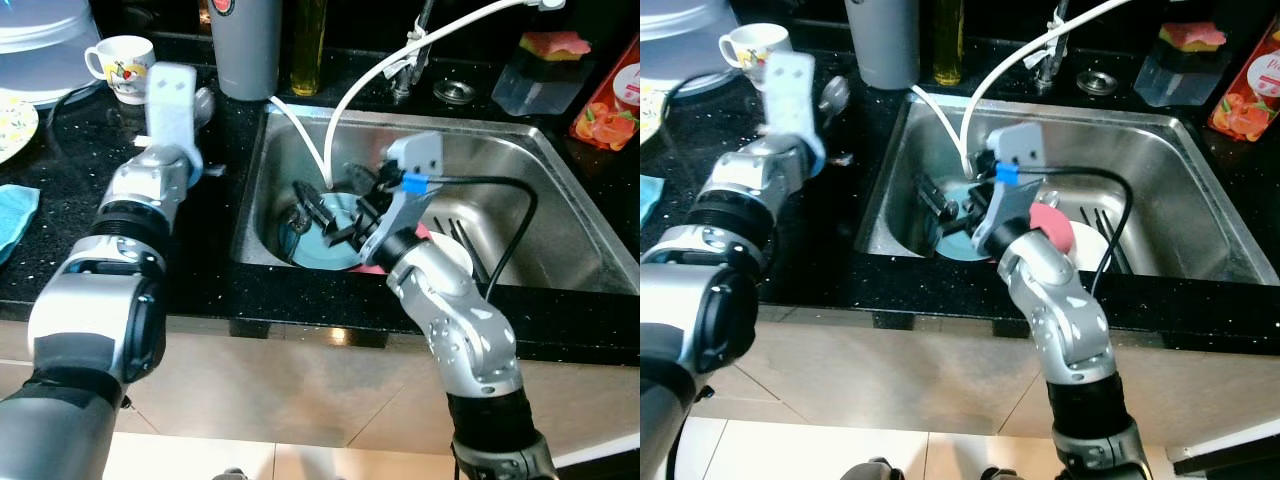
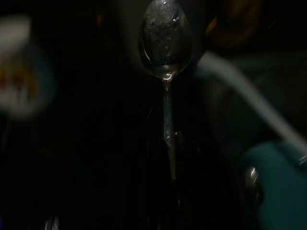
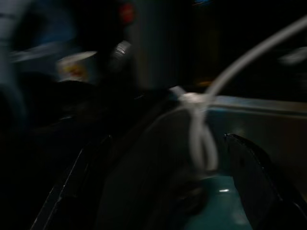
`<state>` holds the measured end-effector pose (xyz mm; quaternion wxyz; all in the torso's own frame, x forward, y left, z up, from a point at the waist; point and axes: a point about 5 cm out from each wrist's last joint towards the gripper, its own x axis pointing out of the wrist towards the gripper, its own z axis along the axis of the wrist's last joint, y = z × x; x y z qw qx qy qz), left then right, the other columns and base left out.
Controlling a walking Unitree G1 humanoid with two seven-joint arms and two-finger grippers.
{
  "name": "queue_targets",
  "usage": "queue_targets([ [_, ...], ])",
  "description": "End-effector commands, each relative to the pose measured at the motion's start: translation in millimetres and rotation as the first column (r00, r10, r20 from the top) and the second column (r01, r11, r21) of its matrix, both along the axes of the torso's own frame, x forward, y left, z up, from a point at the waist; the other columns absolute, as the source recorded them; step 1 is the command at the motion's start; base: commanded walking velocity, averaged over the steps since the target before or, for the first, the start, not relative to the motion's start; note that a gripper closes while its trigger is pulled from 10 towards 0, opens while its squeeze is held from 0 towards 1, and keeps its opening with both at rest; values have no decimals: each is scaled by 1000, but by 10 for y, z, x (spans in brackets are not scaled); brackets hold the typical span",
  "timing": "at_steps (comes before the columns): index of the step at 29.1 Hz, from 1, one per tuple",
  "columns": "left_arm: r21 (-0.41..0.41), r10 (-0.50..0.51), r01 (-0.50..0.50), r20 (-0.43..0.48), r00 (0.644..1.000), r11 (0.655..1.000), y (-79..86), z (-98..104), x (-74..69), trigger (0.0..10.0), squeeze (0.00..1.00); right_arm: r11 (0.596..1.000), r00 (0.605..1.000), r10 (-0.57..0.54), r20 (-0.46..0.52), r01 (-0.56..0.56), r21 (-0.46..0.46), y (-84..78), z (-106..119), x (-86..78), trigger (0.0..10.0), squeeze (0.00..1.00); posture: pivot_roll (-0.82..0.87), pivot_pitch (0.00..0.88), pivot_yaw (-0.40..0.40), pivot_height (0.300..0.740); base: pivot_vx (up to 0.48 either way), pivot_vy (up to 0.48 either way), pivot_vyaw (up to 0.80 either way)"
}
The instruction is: Kitchen organization
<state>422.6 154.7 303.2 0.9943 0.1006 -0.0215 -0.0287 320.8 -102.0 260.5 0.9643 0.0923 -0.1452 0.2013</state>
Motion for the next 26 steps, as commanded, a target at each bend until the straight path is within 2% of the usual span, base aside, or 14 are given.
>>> queue_targets([
  [1,63,-96,94,35,995,994,-170,-20,-49,10000,0,994,996,-92,-4,92,52,-141,21,61,10000,0,227,86,-44,740,0,0,0],
  [2,90,-150,145,44,988,985,-253,-34,-82,10000,0,989,991,-132,-10,133,70,-203,32,88,10000,0,227,78,-47,740,0,0,0],
  [3,90,-150,145,44,988,985,-253,-34,-82,10000,0,989,991,-132,-10,133,70,-203,32,88,10000,0,227,78,-47,740,0,0,0],
  [5,104,-267,262,39,963,959,-424,-93,-152,10000,0,974,977,-211,-16,211,85,-317,34,128,10000,0,225,64,-49,740,0,0,0],
  [8,139,-371,367,4,928,920,-620,-174,-226,10000,0,957,960,-278,-14,278,78,-411,37,153,10000,0,225,53,-48,740,0,0,0],
  [10,146,-391,388,-6,920,910,-657,-180,-241,10000,0,955,957,-289,-8,288,72,-422,42,154,10000,0,225,53,-48,740,0,0,0],
  [14,215,-488,495,-88,869,842,-758,-205,-311,10000,0,936,937,-348,14,347,51,-468,43,139,10000,0,238,34,-17,740,0,0,0],
  [15,215,-488,495,-88,869,842,-758,-205,-311,10000,0,936,937,-348,14,347,51,-468,43,139,10000,0,238,34,-17,740,0,0,0],
  [16,191,-564,592,-181,805,783,-791,-262,-346,10000,0,911,911,-412,9,411,34,-541,15,134,10000,0,238,24,-11,740,0,0,0],
  [17,187,-597,634,-220,772,750,-804,-300,-361,10000,0,900,900,-436,6,436,22,-572,2,135,10000,0,237,23,-13,740,0,0,0],
  [18,187,-597,634,-220,772,750,-804,-300,-361,10000,0,900,900,-436,6,436,22,-572,2,135,10000,0,237,23,-13,740,0,0,0],
  [21,278,-651,741,-354,671,612,-805,-563,-390,10000,0,869,869,-495,-20,495,-12,-666,-56,166,10000,0,227,11,-20,740,0,0,0],
  [23,341,-611,743,-423,669,576,-750,-739,-353,10000,0,851,851,-525,-25,524,-30,-706,-74,182,10000,0,223,9,-19,740,0,0,0],
  [26,358,-580,724,-437,688,589,-724,-811,-320,10000,0,833,833,-552,-24,551,-44,-746,-79,181,10000,0,201,11,-18,740,0,0,0],
])
